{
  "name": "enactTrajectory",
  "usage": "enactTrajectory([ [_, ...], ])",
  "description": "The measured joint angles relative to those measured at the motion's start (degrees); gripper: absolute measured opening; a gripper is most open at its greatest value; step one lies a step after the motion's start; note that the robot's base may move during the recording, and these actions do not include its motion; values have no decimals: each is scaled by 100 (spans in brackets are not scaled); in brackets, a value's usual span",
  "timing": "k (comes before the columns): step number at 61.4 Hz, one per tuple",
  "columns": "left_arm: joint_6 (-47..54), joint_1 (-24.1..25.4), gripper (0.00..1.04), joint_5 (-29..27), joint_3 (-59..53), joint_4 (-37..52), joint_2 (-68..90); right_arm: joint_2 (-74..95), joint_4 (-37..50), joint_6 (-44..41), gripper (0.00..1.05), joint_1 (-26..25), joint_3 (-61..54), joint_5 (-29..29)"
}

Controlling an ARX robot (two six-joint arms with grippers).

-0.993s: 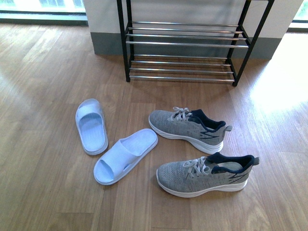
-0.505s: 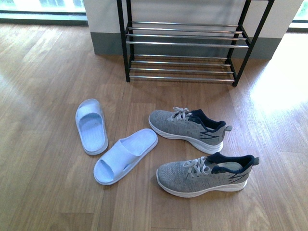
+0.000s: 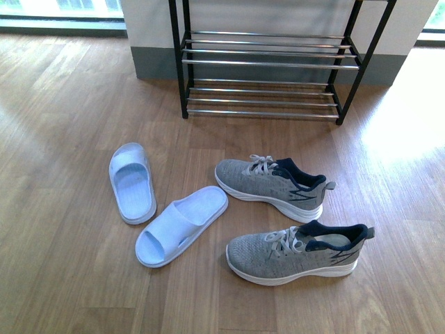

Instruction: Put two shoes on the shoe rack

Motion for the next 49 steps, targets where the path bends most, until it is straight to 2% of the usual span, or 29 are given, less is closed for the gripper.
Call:
enactTrajectory([
  [49,2,0,95,-2,0,0,0,0,0,0,95,0,0,0],
])
